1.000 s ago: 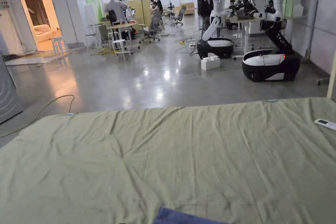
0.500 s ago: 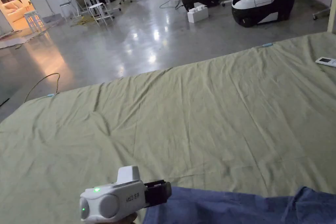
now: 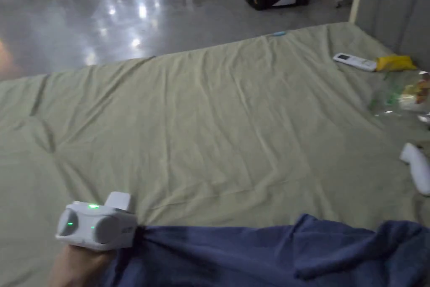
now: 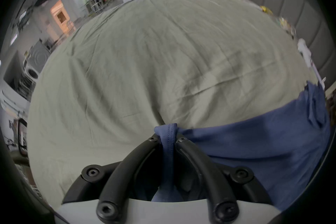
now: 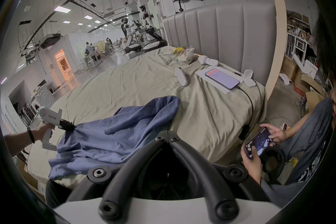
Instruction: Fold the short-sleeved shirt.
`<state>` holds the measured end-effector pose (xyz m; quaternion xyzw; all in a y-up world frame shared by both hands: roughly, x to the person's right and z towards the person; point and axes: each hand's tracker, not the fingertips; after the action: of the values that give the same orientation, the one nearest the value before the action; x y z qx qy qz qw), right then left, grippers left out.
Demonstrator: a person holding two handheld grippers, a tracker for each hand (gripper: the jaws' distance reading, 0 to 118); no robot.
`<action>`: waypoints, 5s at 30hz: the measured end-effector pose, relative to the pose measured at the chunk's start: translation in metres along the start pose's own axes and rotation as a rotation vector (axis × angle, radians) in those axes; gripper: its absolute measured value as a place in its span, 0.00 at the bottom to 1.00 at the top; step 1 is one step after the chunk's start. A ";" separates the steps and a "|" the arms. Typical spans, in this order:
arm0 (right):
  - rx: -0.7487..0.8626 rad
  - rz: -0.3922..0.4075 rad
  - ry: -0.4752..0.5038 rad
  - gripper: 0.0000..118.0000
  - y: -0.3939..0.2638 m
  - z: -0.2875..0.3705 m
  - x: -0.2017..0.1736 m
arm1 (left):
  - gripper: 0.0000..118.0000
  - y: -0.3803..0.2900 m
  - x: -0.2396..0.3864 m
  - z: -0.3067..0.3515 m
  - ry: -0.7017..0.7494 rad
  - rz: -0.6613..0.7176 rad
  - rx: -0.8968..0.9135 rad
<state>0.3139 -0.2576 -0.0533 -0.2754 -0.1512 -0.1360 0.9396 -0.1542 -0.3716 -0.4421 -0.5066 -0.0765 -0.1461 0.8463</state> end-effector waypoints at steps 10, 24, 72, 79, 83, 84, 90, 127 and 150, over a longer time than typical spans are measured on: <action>-0.189 -0.119 0.006 0.82 0.065 -0.161 0.025 | 0.09 0.022 0.005 -0.002 -0.030 0.065 -0.145; -0.361 0.140 -0.159 0.33 0.051 -0.272 -0.008 | 0.09 0.019 -0.004 -0.002 -0.047 0.099 -0.129; 0.782 0.232 0.266 0.03 0.397 0.098 -0.184 | 0.05 -0.056 -0.199 0.577 0.086 0.387 1.210; 0.755 0.255 0.225 0.03 0.407 0.054 -0.207 | 0.05 -0.009 -0.206 0.539 0.121 0.379 1.166; 0.762 0.251 0.205 0.03 0.416 0.024 -0.220 | 0.05 0.019 -0.203 0.517 0.185 0.387 1.141; 0.763 0.248 0.200 0.03 0.421 0.016 -0.224 | 0.05 0.027 -0.206 0.512 0.183 0.393 1.138; 0.760 0.274 0.155 0.03 0.437 -0.022 -0.249 | 0.04 0.073 -0.211 0.479 0.194 0.414 1.099; 0.426 0.341 0.230 0.03 0.330 -0.188 -0.221 | 0.04 0.059 -0.213 0.264 0.012 0.464 0.878; -0.038 0.111 0.250 0.03 -0.016 -0.095 -0.008 | 0.04 -0.309 -0.119 0.195 -0.194 0.474 0.520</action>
<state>0.3212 -0.3220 -0.1246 -0.2820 -0.0148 -0.1197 0.9518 -0.3638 -0.3175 -0.1244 -0.2898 -0.0714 0.1269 0.9460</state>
